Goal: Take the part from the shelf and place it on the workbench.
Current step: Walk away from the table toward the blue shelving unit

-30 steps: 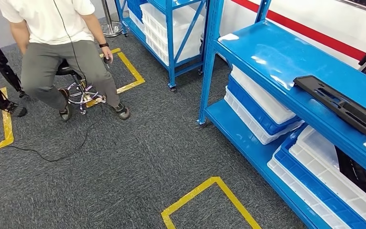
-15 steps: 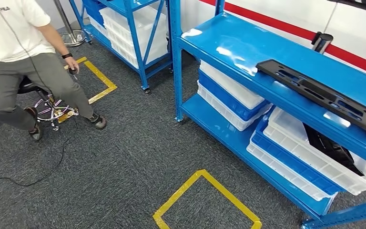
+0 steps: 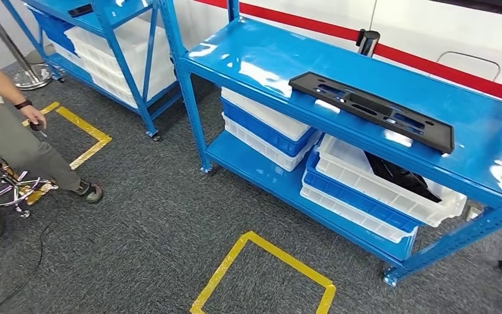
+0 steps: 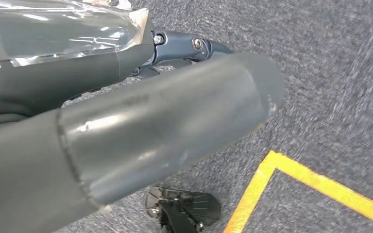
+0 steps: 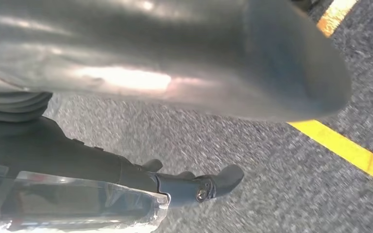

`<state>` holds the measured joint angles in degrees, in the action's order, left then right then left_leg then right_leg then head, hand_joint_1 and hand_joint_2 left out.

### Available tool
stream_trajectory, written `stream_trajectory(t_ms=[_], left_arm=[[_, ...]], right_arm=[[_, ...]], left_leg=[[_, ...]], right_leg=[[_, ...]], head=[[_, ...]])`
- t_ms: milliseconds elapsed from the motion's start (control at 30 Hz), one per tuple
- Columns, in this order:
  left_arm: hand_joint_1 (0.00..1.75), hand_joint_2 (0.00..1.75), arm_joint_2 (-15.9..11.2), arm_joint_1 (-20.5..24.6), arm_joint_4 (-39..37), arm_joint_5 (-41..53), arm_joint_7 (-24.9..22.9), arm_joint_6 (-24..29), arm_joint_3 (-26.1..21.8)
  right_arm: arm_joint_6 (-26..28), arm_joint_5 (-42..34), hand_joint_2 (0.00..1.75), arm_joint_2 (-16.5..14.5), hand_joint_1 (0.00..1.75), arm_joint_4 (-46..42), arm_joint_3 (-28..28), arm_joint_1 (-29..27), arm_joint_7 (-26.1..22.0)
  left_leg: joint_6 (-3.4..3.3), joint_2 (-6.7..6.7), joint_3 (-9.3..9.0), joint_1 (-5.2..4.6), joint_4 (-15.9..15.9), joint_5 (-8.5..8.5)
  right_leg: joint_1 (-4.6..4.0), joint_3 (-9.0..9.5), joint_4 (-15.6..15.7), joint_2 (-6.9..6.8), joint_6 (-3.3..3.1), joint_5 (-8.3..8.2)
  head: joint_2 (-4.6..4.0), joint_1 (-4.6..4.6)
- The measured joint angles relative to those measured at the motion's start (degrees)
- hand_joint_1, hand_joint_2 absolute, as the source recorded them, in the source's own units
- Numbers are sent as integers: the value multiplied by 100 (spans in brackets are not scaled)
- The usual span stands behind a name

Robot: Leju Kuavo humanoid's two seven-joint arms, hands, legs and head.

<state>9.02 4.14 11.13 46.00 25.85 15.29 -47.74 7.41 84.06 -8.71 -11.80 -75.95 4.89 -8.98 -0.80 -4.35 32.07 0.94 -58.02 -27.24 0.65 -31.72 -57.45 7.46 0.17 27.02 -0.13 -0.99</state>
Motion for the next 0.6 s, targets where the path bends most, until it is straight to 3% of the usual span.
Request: stream_trajectory(t_ms=[33, 67, 133, 200, 267, 300, 333, 367, 433, 467, 500, 533, 600], left_arm=[[0, 0, 1, 10, 0, 3, 1, 1, 0], [0, 0, 4, 18, 0, 6, 1, 1, -1], [0, 0, 9, 22, 0, 11, -2, 1, -2], [0, 0, 7, 8, 0, 15, -11, 2, -2], [0, 0, 5, -1, 0, 18, -26, 1, -2], [0, 0, 8, -2, 0, 20, -33, -1, -2], [0, 0, 11, -2, 0, 21, -39, -3, -2], [0, 0, 17, -2, 0, 22, -44, -4, -2], [0, 0, 21, -1, 1, 23, -50, -6, -2], [0, 0, 20, -2, 1, 23, -52, -6, -2], [0, 0, 15, 0, 1, 25, -54, -5, -1], [0, 0, 12, 4, 2, 26, -56, -5, -1], [0, 0, 14, 21, 2, 28, -59, -4, -1]], right_arm=[[0, 0, 0, -1, 0, 0, 2, -14, 0], [0, 0, 0, 1, 0, -1, 2, -26, 0], [0, 0, 0, 5, 0, -1, 2, -29, 0], [0, -2, 0, 8, 0, -1, 3, -10, 0], [1, -5, 0, 9, 0, -1, 4, -1, 0], [1, -6, 0, 11, 0, -1, 4, -6, 0], [1, -7, 0, 15, 0, -1, 4, -15, 0], [0, -7, 0, 21, 0, -1, 4, -24, 0], [0, -7, 0, 24, 0, -1, 5, -21, 0], [0, -7, 0, 23, 0, -2, 6, -9, 0], [0, -7, 0, 20, 0, -2, 7, 3, 0], [0, -7, 0, 19, 0, -3, 8, 11, 0], [0, -7, 0, 27, 0, -3, 8, 5, 0]], left_leg=[[-27, 62, -10, -15, 18, 7], [-62, 118, -28, -13, 56, 30], [-133, 253, -73, -1, 146, 76], [-176, 409, -88, -4, 177, 88], [-186, 579, -81, -11, 175, 84], [-182, 657, -78, -9, 173, 81], [-173, 728, -77, -1, 169, 75], [-156, 794, -80, 10, 159, 66], [-88, 920, -91, 7, 107, 22], [-42, 977, -100, -4, 78, -13], [3, 1036, -121, -18, 58, -45], [42, 1094, -147, -25, 53, -70], [114, 1167, -207, 14, 55, -107]], right_leg=[[10, -33, 17, 52, 39, -11], [7, -50, -1, 22, 65, -6], [-5, -172, -232, -255, 89, 129], [-1, -467, -813, -568, 74, 428], [28, -781, -1439, -652, 99, 672], [51, -843, -1579, -672, 140, 696], [76, -803, -1524, -695, 198, 640], [105, -649, -1258, -748, 269, 516], [138, -222, -496, -1046, 379, 243], [133, -64, -217, -1191, 381, 153], [122, 4, -79, -1274, 340, 114], [103, -4, -61, -1271, 278, 106], [114, -9, -55, -1096, 159, 87]], head=[[0, 2], [0, 3], [0, 21], [0, 39], [0, 49], [0, 49], [0, 51], [0, 50], [0, 61], [0, 63], [0, 51], [0, 39], [0, 4]])
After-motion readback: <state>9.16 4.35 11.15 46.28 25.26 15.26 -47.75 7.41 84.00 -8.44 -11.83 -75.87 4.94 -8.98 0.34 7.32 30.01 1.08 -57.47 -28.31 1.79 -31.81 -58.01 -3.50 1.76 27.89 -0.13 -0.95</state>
